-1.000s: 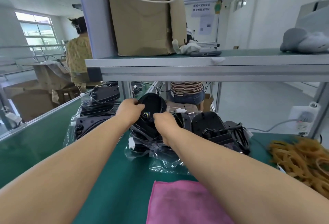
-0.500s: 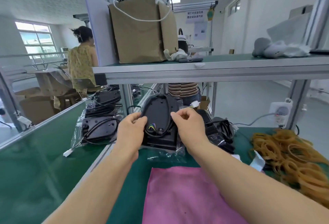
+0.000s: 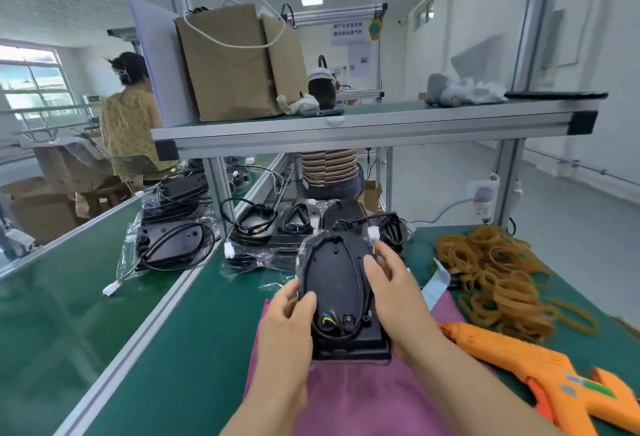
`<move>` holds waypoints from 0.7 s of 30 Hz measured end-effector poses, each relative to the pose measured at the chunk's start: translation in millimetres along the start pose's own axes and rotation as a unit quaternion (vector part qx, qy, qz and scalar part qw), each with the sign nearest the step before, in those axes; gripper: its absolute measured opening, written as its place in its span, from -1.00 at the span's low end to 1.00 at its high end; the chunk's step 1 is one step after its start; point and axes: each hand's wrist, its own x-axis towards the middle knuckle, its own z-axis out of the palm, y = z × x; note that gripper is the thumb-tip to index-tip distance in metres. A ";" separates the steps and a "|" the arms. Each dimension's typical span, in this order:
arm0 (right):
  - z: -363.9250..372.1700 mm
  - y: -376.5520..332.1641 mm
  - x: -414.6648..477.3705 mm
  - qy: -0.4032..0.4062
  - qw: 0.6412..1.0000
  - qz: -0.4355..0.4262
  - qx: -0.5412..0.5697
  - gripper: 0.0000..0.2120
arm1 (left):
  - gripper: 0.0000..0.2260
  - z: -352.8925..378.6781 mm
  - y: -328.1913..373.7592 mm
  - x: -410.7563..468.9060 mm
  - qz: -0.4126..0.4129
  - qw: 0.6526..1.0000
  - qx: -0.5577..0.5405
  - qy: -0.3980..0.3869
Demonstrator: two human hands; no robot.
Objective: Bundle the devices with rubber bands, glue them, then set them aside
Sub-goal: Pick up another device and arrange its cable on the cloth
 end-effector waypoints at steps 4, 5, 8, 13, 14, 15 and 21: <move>-23.6 17.9 -28.8 -0.009 0.998 0.058 0.024 -0.59 | -0.84 0.0 -20.5 -19.5 -0.028 0.998 0.055 -0.033; -27.6 22.5 -34.8 -0.009 0.997 0.070 0.034 -0.60 | -0.86 -0.8 -23.9 -21.6 -0.032 0.997 0.068 -0.036; -36.3 38.2 -48.3 -0.001 0.995 0.091 0.031 -0.63 | -0.87 -3.6 -35.0 -21.9 -0.030 0.989 0.137 -0.046; -40.5 58.9 -60.6 0.010 0.992 0.125 -0.011 -0.64 | -0.84 -9.5 -53.0 -22.0 -0.023 0.969 0.239 -0.061; -40.0 61.4 -61.7 0.010 0.991 0.127 -0.028 -0.64 | -0.85 -10.3 -56.0 -22.0 -0.021 0.965 0.254 -0.062; -39.4 63.8 -62.4 0.012 0.990 0.128 -0.053 -0.63 | -0.85 -11.4 -58.5 -21.9 -0.017 0.961 0.268 -0.063; -30.1 68.8 -63.6 -0.001 0.971 0.076 -0.227 -0.62 | -0.85 -17.4 -64.4 -23.4 0.020 0.937 0.345 -0.055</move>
